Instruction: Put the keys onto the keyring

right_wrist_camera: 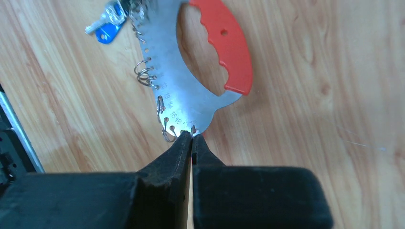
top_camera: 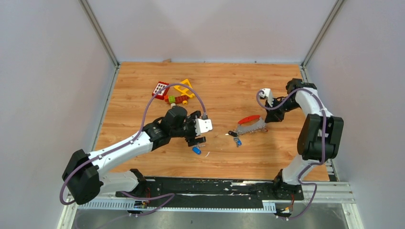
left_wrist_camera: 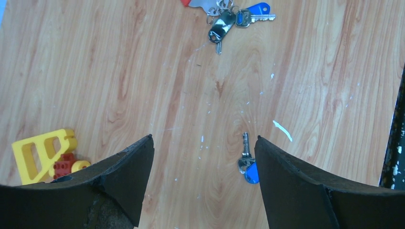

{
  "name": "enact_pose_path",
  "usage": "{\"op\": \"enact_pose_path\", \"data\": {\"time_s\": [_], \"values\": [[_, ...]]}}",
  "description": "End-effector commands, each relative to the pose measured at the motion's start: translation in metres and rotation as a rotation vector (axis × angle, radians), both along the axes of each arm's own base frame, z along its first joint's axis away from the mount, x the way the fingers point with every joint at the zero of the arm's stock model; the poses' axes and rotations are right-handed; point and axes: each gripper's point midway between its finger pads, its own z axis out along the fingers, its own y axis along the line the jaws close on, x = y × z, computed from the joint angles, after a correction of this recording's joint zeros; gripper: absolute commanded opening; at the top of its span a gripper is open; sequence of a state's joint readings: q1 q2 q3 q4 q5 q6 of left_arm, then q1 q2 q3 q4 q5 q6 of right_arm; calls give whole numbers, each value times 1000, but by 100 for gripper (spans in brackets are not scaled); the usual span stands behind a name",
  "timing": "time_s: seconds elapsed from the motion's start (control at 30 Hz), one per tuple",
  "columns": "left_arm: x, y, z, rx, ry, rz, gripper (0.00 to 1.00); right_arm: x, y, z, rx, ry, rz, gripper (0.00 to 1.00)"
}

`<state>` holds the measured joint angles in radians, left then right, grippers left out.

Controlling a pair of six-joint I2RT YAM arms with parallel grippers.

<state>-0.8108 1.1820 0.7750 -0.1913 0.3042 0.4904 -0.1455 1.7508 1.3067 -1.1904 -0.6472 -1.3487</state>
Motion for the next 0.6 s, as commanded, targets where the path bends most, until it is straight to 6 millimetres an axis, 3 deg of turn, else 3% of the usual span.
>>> {"op": "enact_pose_path", "data": {"time_s": [0.0, 0.33, 0.57], "values": [[11, -10, 44, -67, -101, -22, 83, -7, 29, 60, 130, -156, 25, 0], [10, -34, 98, -165, -98, -87, 77, -35, 109, 164, 279, -399, 84, 0], [4, -46, 127, -211, -88, -149, 75, -64, 170, 214, 434, -409, 196, 0]]}}
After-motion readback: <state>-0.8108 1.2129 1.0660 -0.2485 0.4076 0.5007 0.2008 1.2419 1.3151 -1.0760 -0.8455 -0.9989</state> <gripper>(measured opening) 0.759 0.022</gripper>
